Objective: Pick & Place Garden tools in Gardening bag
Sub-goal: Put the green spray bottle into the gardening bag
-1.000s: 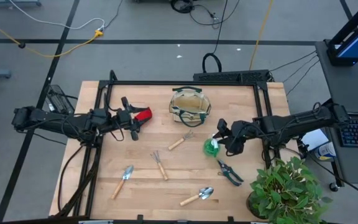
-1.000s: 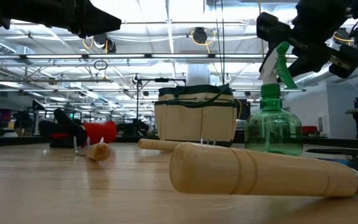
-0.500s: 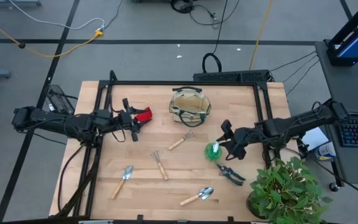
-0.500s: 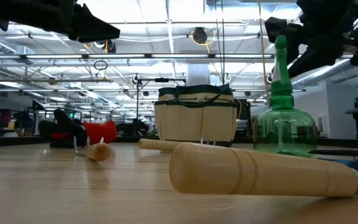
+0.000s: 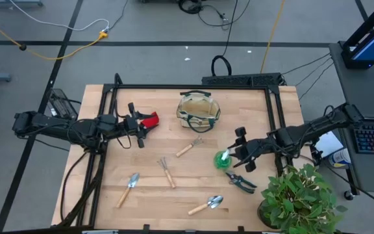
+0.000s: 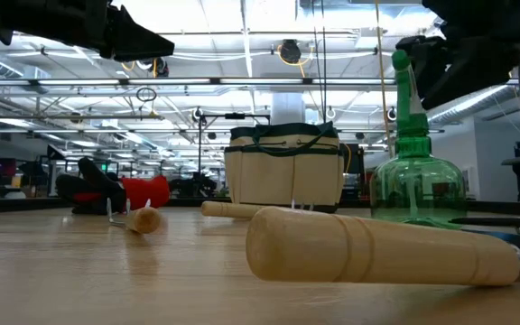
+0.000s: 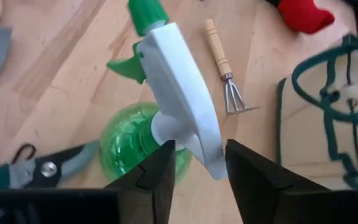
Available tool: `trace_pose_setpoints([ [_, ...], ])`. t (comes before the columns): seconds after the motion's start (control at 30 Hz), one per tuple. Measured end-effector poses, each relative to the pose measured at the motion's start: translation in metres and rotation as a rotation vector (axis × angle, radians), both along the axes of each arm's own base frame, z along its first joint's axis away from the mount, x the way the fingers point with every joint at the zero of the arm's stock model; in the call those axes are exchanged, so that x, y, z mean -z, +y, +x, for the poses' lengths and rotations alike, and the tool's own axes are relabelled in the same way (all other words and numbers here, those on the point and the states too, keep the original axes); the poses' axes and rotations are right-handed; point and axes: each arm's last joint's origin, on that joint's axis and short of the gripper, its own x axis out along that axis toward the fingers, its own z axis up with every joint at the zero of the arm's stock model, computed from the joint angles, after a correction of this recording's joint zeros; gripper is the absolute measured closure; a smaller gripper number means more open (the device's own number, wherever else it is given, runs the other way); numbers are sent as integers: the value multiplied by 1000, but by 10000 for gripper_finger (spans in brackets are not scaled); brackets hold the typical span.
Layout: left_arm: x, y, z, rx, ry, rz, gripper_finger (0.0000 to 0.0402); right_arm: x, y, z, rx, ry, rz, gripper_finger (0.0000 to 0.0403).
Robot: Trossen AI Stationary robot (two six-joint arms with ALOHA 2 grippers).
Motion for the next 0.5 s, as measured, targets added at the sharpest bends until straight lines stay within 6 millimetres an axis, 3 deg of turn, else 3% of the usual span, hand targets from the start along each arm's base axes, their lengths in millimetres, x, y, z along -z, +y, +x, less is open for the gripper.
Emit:
trace_pose_setpoints([
  [0.5, 0, 0, 0, 0, 1, 0, 220, -13, -2, -10, 3, -61, 140, 248],
])
